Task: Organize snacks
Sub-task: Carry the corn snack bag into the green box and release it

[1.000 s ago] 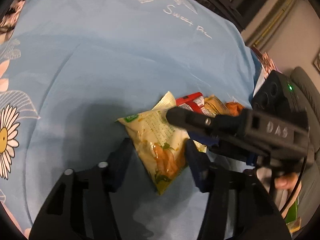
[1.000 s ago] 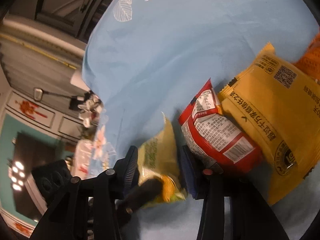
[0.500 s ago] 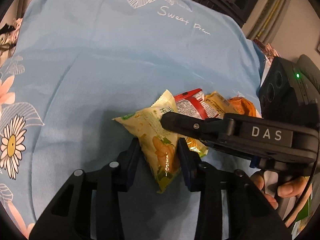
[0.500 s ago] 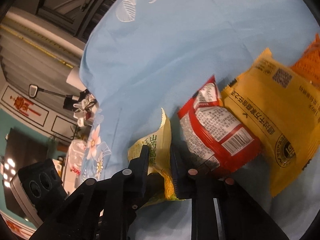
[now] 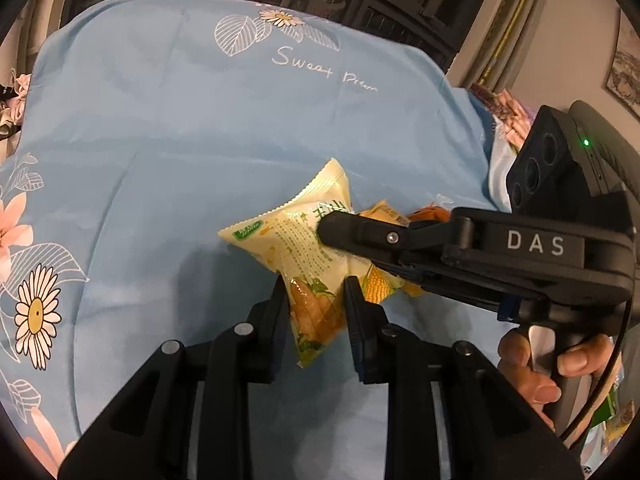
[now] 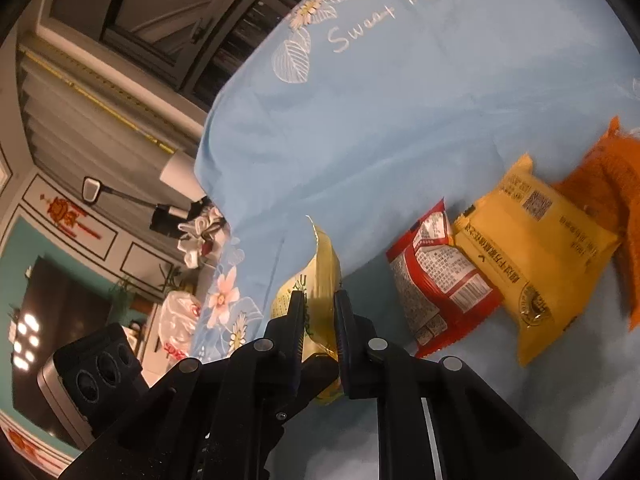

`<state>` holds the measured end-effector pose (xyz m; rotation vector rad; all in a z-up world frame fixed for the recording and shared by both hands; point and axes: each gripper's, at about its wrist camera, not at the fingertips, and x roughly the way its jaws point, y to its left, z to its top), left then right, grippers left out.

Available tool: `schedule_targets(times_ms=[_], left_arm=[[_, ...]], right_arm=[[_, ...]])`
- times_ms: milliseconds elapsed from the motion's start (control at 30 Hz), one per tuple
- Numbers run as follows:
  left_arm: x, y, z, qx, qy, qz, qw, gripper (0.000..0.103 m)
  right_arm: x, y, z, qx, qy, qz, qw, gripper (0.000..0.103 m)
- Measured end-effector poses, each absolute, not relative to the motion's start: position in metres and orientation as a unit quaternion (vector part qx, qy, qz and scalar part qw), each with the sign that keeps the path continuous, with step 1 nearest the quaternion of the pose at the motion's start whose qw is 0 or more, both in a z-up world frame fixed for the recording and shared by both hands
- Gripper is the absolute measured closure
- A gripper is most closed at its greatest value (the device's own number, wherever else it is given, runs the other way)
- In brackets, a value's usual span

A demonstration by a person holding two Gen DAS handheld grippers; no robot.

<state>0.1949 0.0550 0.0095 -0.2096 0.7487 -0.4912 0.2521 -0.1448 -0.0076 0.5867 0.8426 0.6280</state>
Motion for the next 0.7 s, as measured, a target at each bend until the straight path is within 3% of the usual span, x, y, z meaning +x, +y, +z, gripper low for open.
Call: schedule_targets(times_ms=[400,700], left_arm=[[0.163,0.005,0.053,-0.063,0.337,-0.272,0.899,0.077],[0.112,-0.098,0.073,-0.004,0.322,-0.358,0.876,0.077]], right_arm=[[0.199,-0.190,0.036,0.276,0.353,0.256,0.857,0.087],[0.128,-0.284,0.056,0.277,0.308,0.182,0.892,0.087]])
